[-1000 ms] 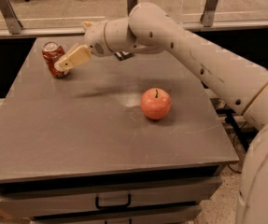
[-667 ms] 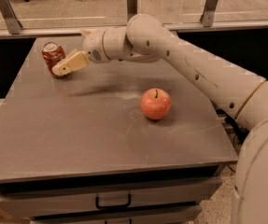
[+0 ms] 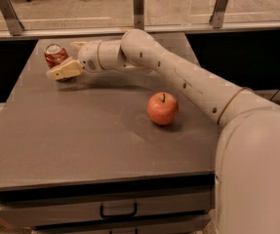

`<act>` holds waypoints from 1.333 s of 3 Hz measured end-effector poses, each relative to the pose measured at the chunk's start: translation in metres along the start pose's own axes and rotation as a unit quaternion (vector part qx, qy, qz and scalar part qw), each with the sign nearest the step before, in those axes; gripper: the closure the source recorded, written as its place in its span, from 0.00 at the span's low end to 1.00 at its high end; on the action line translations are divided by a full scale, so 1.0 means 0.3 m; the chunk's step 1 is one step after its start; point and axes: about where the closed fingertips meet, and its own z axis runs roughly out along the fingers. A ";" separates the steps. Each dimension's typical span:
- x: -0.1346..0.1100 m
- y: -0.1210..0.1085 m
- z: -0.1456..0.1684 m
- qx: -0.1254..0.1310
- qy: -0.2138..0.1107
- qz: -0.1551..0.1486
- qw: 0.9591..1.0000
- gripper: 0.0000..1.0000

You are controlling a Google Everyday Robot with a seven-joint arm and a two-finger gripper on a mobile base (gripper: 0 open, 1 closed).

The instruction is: Knock coke can over

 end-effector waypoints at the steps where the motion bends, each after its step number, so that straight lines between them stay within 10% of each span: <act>1: -0.007 -0.020 0.056 -0.012 -0.011 -0.007 1.000 0.41; 4: -0.121 -0.070 -0.117 -0.004 0.089 -0.049 0.995 1.00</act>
Offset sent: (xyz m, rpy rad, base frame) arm 0.0186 0.0100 0.0047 -0.0377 -0.0359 0.0395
